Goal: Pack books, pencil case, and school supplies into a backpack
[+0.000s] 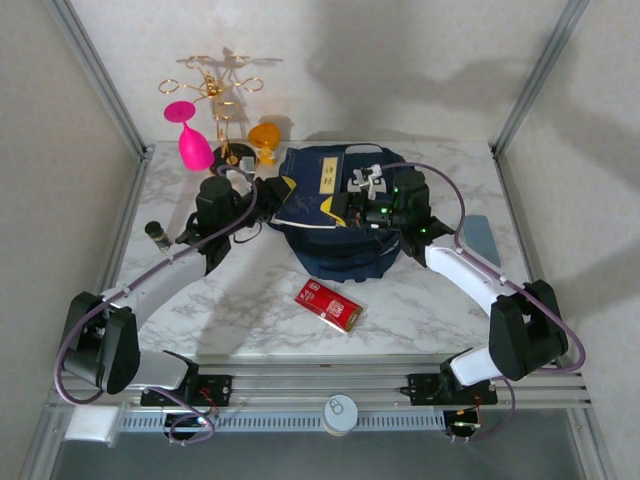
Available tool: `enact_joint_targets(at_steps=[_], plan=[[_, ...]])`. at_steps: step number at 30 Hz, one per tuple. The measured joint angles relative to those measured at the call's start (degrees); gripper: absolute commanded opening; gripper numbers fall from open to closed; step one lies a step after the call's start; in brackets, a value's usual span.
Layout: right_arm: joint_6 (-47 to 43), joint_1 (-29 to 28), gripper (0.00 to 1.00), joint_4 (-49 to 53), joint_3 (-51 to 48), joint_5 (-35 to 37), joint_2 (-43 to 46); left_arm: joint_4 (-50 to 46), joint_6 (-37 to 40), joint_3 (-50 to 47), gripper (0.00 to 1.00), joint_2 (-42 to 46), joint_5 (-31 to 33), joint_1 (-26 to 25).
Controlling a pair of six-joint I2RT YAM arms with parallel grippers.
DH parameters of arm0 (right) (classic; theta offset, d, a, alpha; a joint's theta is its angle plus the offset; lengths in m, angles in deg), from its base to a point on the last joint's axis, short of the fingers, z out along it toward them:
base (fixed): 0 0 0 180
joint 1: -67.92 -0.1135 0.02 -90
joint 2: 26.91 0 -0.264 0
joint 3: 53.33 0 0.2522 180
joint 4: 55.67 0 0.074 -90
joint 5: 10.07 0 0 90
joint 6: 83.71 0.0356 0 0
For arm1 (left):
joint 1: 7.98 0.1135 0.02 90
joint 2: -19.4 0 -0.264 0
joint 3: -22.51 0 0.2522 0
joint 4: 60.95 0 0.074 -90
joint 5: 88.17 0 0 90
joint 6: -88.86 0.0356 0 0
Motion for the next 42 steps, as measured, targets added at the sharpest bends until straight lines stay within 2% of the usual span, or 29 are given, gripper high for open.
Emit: enact_joint_targets(at_steps=[1,3,7,12,18,24,27,33,42], plan=[[-1.0,0.1,0.06,1.3,0.2,0.5,0.1,-0.6,0.5,0.5,0.02,-0.1,0.2,-0.2],[-2.7,0.3,0.02,4.3,0.7,1.2,0.4,-1.7,1.4,1.2,0.14,-0.5,0.6,-0.6],[-6.1,2.0,0.0,10.3,1.1,2.6,3.4,-6.6,5.2,3.6,0.33,-1.4,0.7,-1.3],[-10.8,8.7,0.0,20.4,1.0,6.9,9.2,-15.9,14.0,9.0,0.54,-1.9,1.3,-2.2],[-15.9,20.6,0.0,31.8,-2.4,12.8,17.4,-28.2,28.4,18.3,0.56,-8.4,2.4,-8.9],[-19.4,33.1,0.0,40.0,-5.6,15.4,22.4,-41.6,44.0,28.3,0.57,-21.6,4.2,-18.2],[-21.0,36.7,0.0,42.2,-6.1,15.9,22.8,-46.9,50.5,33.4,0.59,-28.3,6.9,-22.7],[-22.5,39.6,0.0,43.3,-7.5,15.6,22.8,-53.4,58.7,44.1,0.6,-38.7,12.2,-27.6],[-22.6,39.9,0.0,43.2,-9.4,14.1,22.9,-59.1,63.8,52.6,0.52,-46.8,16.2,-27.5]])
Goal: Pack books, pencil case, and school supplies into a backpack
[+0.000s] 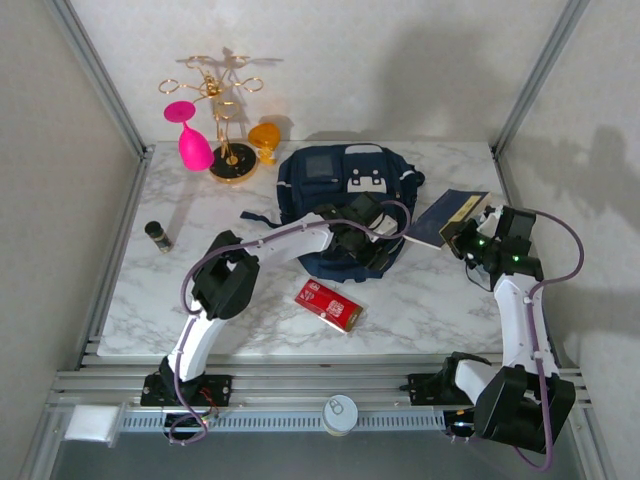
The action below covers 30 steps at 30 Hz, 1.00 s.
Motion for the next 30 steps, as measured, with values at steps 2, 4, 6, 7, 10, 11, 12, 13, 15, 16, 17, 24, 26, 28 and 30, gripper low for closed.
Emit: enact_joint_targets(at_steps=[2,4,6,7,10,11,12,13,15,16,17,24,26,28,30], plan=[[0.0,0.1,0.0,-0.3,-0.2,-0.2,0.0,-0.6,0.4,0.6,0.49,-0.2,0.2,0.1],[0.0,0.1,0.0,-0.7,-0.6,-0.5,0.0,-1.0,0.8,1.1,0.43,-0.3,0.7,0.3],[0.0,0.1,0.0,-0.6,-0.8,-0.9,0.0,-1.3,1.2,1.4,0.38,-0.4,0.8,0.8],[0.0,0.1,0.0,-0.6,-0.8,-0.9,0.0,-1.3,1.2,1.5,0.36,-0.5,0.8,1.0],[0.0,0.1,0.0,-0.6,-0.8,-1.0,0.0,-1.4,1.4,1.6,0.38,-0.7,0.6,1.6],[0.0,0.1,0.0,-0.6,-0.8,-1.1,0.0,-1.5,1.5,1.6,0.41,-0.7,0.4,1.7],[-0.1,0.1,0.0,-0.6,-0.8,-1.1,0.0,-1.6,1.7,1.6,0.42,-0.7,0.1,1.7],[-0.1,0.1,0.0,-0.6,-0.8,-1.1,0.0,-1.7,1.9,1.6,0.42,-0.7,-0.2,1.7],[-0.1,0.1,0.0,-0.6,-0.8,-1.1,0.0,-1.7,2.3,1.6,0.4,-0.7,-0.3,1.7],[-0.1,0.1,0.0,-0.6,-0.8,-1.1,0.0,-1.8,2.6,1.6,0.37,-0.7,-0.3,1.7],[-0.1,0.1,0.0,-0.6,-0.8,-1.1,0.0,-1.8,2.8,1.6,0.35,-0.7,-0.3,1.7],[-0.9,0.2,0.0,-0.6,-0.8,-1.1,0.0,-2.3,3.1,1.9,0.09,-0.9,-0.4,2.8],[-1.4,0.2,0.0,-0.5,-0.8,-1.1,0.0,-2.7,2.9,2.5,0.03,-0.9,-0.7,3.3],[-1.9,0.2,0.0,-0.2,-0.8,-1.1,0.0,-3.4,2.7,3.6,0.0,-0.9,-0.9,3.8],[-2.6,0.2,0.0,0.6,-0.8,-1.5,0.0,-4.2,2.7,4.8,0.0,-0.9,-0.7,4.1]])
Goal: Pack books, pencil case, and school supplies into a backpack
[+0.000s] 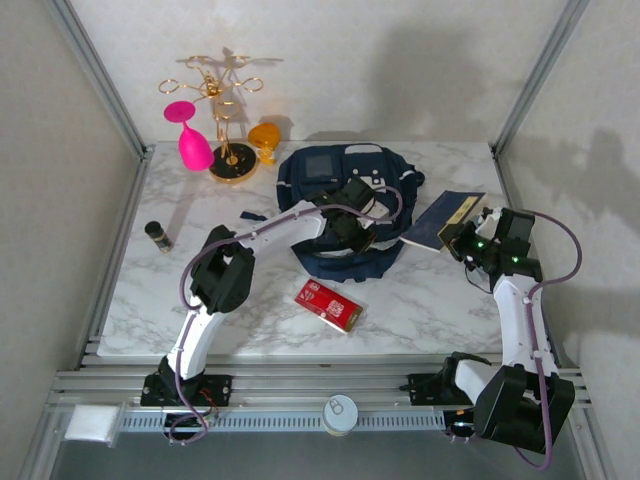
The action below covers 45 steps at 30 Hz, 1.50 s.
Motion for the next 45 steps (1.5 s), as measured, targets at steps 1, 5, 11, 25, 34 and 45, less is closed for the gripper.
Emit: enact_joint_targets(at_steps=[1,5,11,25,34,45], plan=[[-0.3,0.0,0.0,0.5,0.0,-0.2,0.0,-0.7,0.0,0.8,0.0,0.0,0.2,0.1],[-1.5,0.0,0.0,2.3,0.0,-2.6,0.0,-3.0,0.0,4.3,0.0,0.5,2.2,0.1],[-2.3,-3.2,0.0,4.4,-0.2,-4.7,0.0,-3.1,-0.2,7.8,0.0,5.5,8.1,0.1],[8.2,-25.1,0.02,-17.8,-4.8,-5.0,-11.6,3.1,-2.0,7.9,0.0,12.2,15.9,-0.4],[13.6,-27.4,0.3,-35.9,1.3,-0.9,-32.0,5.2,-5.6,7.8,0.0,12.2,18.4,-0.9],[5.3,-28.2,0.53,-23.8,6.0,12.1,-29.5,7.2,-8.2,6.4,0.0,12.6,20.6,-0.9]])
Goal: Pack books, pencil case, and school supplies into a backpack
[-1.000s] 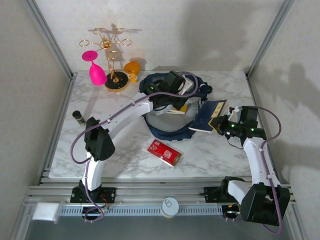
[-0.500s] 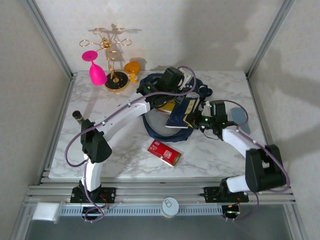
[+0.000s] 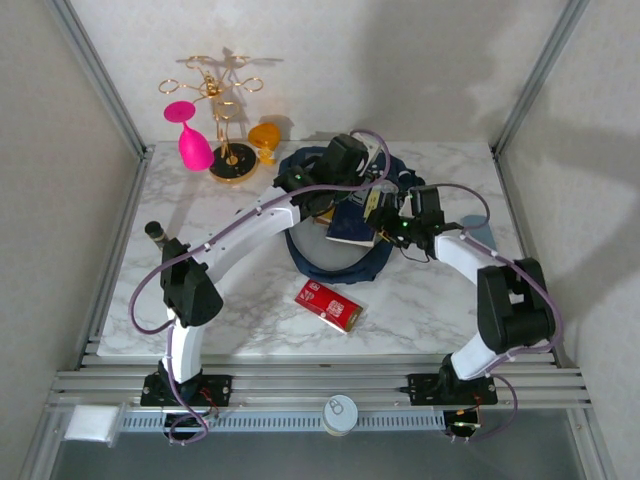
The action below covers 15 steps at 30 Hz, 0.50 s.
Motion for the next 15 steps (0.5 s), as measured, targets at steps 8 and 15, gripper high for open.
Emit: enact_joint_targets(at_steps=[8,15], plan=[[-3.2,-6.1,0.3,8.2,-4.5,7.0,8.0,0.8,-1.2,-1.0,0.0,0.3,-0.3,-0.1],[-3.1,-7.1,0.15,8.8,-4.7,7.9,1.9,0.9,-2.4,-1.1,0.0,0.3,-1.5,0.0]])
